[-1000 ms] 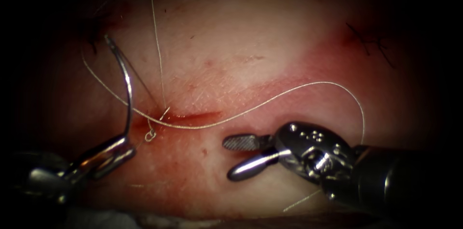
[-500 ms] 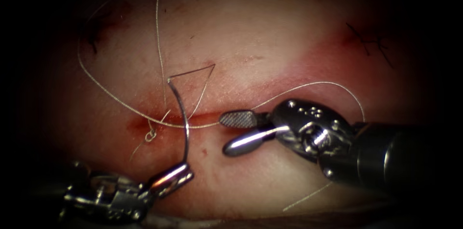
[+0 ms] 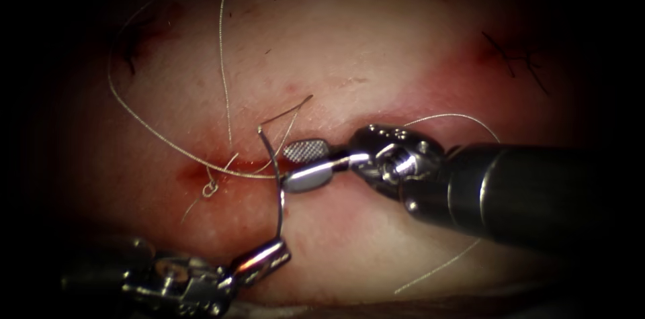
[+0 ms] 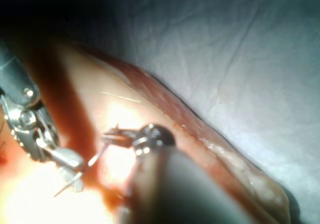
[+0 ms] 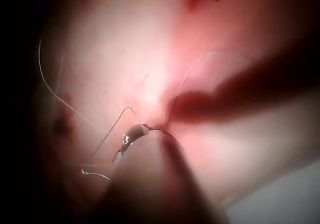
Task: Wound Closure
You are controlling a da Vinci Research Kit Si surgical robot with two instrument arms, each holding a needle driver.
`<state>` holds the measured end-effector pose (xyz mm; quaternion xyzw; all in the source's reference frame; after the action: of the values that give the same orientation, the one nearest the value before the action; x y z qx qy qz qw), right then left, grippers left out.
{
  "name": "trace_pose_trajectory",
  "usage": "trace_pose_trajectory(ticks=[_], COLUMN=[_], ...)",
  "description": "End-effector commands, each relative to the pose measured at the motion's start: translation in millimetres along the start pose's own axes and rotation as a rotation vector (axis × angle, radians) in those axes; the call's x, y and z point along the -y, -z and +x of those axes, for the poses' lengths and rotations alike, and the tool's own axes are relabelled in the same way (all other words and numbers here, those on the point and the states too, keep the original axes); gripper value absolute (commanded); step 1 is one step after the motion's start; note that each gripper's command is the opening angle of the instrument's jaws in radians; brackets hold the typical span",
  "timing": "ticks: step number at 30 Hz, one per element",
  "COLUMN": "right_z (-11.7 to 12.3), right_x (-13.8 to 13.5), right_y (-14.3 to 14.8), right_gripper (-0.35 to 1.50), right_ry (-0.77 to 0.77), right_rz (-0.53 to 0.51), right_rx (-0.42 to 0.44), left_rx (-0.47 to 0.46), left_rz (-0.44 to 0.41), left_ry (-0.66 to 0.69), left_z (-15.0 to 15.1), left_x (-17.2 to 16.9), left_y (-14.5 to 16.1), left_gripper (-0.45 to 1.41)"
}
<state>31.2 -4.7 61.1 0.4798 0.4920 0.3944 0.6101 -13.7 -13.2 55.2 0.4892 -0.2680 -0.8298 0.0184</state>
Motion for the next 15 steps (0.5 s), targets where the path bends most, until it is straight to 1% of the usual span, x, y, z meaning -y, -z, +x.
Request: trace_pose_trajectory(ticks=[1, 6, 10, 13, 15], right_z=[-0.4, -0.6, -0.5, -0.4, -0.2], right_x=[-0.3, -0.3, -0.2, -0.2, -0.3], right_y=[-1.0, -1.4, -2.0, -2.5, -2.9], right_gripper=[1.21, 1.13, 1.11, 1.10, 1.04], right_ry=[-0.008, -0.018, -0.018, -0.018, -0.024], right_rz=[0.005, 0.017, 0.015, 0.002, -0.016], right_rx=[0.003, 0.015, 0.023, 0.035, 0.053], left_rx=[-0.001, 0.003, 0.008, 0.010, 0.011], left_rz=[-0.003, -0.010, -0.017, -0.019, -0.022], left_ry=[0.004, -0.005, -0.019, -0.025, -0.026], left_z=[-0.2, -0.3, -0.2, -0.2, -0.1], left_x=[-0.8, -1.1, -1.4, -1.5, -1.6], left_y=[-0.4, -0.6, -0.8, -0.9, -0.9], left_gripper=[-0.45, -0.45, -0.45, -0.45, -0.45])
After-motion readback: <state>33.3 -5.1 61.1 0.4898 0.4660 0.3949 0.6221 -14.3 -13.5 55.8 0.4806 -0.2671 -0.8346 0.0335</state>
